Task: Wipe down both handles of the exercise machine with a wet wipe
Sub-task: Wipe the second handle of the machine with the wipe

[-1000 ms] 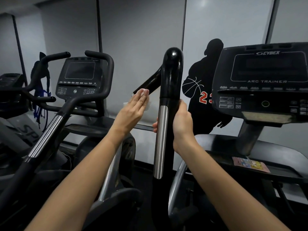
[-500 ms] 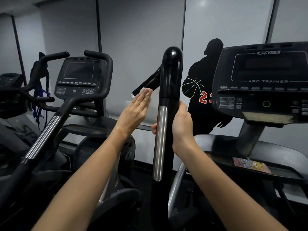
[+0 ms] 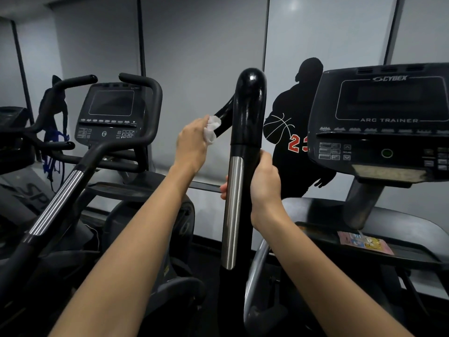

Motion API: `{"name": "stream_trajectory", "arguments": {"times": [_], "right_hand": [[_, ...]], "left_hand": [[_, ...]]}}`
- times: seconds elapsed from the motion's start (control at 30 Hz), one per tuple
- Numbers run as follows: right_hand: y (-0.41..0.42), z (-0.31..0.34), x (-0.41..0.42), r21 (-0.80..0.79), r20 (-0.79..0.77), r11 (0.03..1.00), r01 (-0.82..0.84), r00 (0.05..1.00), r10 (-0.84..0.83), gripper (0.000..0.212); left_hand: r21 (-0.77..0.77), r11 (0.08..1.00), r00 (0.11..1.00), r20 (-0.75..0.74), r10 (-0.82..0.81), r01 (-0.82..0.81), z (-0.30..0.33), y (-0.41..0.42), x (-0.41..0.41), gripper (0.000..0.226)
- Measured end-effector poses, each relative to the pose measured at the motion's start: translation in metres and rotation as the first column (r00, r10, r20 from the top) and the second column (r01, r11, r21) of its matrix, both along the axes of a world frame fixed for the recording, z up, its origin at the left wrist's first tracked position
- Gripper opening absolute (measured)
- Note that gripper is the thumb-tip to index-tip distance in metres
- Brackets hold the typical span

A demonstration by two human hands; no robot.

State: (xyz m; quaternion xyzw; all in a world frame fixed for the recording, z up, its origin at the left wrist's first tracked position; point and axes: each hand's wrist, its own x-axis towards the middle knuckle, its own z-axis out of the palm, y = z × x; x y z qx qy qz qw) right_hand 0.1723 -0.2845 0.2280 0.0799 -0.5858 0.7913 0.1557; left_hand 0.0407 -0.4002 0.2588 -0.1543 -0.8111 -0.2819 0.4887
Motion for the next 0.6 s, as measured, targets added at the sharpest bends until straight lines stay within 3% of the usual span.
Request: {"name": "stream_trajectory", "arguments": {"times": [0.1,0.17,0.27,0.33,0.4,0.43,0.53,0.6], "right_hand": [[0.0,0.0,0.001,-0.003,-0.007,1.0,-0.008,1.0,0.008,0.052],[0.0,0.0,0.001,-0.003,-0.012,1.0,-0.008,1.0,0.008,0.052],[0.0,0.001,0.0,-0.007,-0.022,1.0,-0.007,1.0,0.007,0.047],[0.001,0.001,0.001,-0.013,-0.022,1.0,-0.015,1.0,0.015,0.044],[0.001,0.001,0.001,-0.013,-0.019,1.0,-0.005,1.0,0.005,0.044],[0.001,0.001,0.001,-0.017,-0.017,1.0,-0.006,1.0,0.006,0.044],[0.002,0.0,0.0,-0.008,-0.023,1.0,-0.001,1.0,0.001,0.044],[0.002,-0.001,0.0,0.001,-0.023,1.0,0.004,1.0,-0.004,0.046]], "left_hand": [[0.234,0.969,0.987,0.118,-0.112,0.082,-0.022,-0.02,-0.004,0.044],[0.502,0.843,0.909,0.234,-0.345,0.191,-0.034,-0.031,-0.001,0.034],[0.85,0.493,0.699,0.24,-0.674,0.184,-0.027,-0.038,-0.001,0.027],[0.95,0.221,0.545,0.07,-0.836,0.218,-0.011,-0.032,0.002,0.023],[0.973,-0.045,0.467,-0.149,-0.872,0.226,-0.001,-0.024,0.005,0.015],[0.969,-0.117,0.444,-0.205,-0.872,0.217,0.001,-0.021,0.008,0.018],[0.962,-0.199,0.448,-0.264,-0.854,0.188,0.0,-0.012,0.014,0.021],[0.972,-0.189,0.49,-0.233,-0.84,0.138,-0.002,-0.008,0.017,0.023]]}}
